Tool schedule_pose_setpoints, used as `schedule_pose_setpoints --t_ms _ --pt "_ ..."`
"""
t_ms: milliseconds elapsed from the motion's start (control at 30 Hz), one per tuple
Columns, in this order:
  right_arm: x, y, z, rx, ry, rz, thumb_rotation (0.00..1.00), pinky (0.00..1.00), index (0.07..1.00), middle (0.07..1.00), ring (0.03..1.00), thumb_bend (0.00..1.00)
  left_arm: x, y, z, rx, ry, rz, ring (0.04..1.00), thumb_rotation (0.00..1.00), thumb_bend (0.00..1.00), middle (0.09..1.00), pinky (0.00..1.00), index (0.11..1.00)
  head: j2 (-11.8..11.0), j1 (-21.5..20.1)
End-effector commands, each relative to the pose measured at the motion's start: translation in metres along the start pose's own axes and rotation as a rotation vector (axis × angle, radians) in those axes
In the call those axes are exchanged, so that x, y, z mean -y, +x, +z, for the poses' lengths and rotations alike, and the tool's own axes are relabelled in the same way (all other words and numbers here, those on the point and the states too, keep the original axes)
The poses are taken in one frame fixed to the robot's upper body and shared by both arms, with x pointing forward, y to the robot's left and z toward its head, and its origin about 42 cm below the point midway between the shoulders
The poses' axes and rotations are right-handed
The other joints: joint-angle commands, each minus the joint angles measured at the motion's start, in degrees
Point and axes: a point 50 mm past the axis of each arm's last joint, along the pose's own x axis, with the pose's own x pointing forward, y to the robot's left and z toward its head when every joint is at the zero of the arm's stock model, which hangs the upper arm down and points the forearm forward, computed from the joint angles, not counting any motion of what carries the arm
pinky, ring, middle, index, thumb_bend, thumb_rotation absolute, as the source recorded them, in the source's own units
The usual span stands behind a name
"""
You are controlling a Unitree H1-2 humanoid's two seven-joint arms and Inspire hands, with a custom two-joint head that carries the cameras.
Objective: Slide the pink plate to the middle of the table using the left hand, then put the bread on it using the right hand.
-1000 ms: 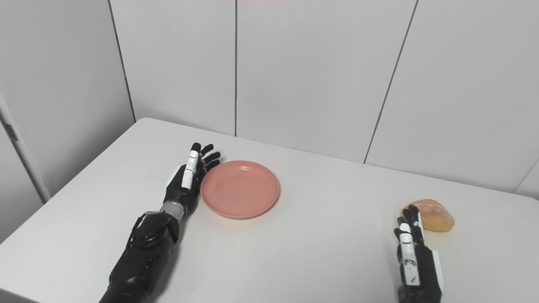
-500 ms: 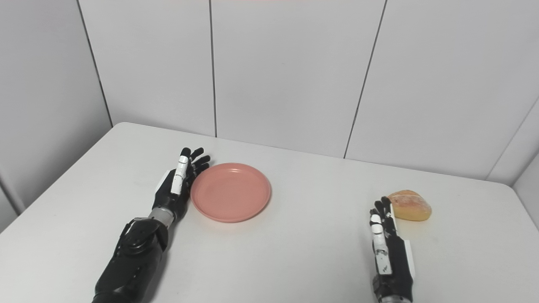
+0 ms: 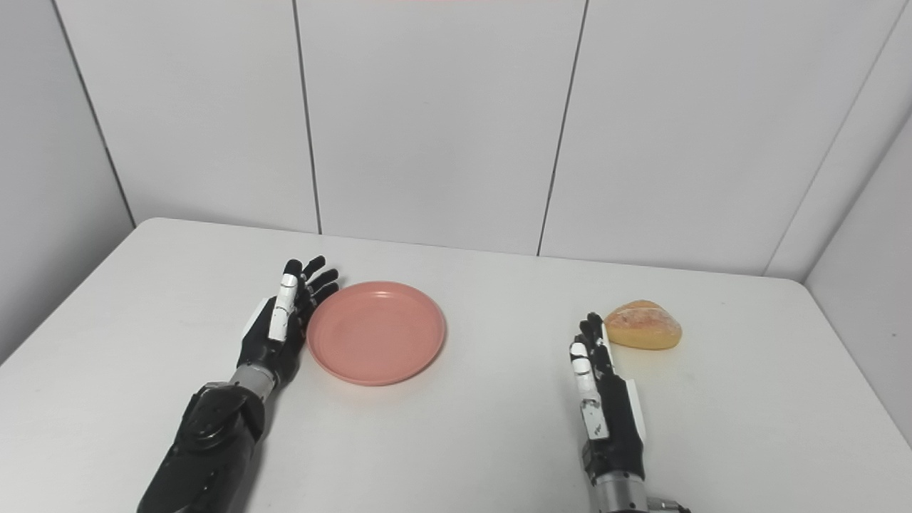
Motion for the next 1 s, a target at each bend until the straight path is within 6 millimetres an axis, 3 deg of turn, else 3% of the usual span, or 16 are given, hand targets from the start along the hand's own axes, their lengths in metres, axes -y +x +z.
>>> schedule_pose_setpoints --t_ms 0,333,967 --pt "-0.009 0.011 0.009 0.042 0.009 0.012 0.87 1.00 0.981 0.971 0.976 0.56 0.014 0.005 0.008 0.024 -0.020 -0.049 0.941 1.00 0.77 0.920 0.98 0.930 -0.04 0.07" --pt "-0.009 0.015 0.008 0.045 0.006 0.019 0.86 1.00 0.982 0.981 0.994 0.60 0.030 0.000 0.006 0.025 -0.024 -0.064 0.965 1.00 0.76 0.948 1.00 0.949 -0.22 -0.57" --pt "-0.006 0.015 0.007 0.047 0.000 0.020 0.87 1.00 0.983 0.980 0.985 0.59 0.060 -0.015 -0.004 0.006 0.002 -0.126 0.961 1.00 0.76 0.943 0.99 0.932 -0.28 -0.19"
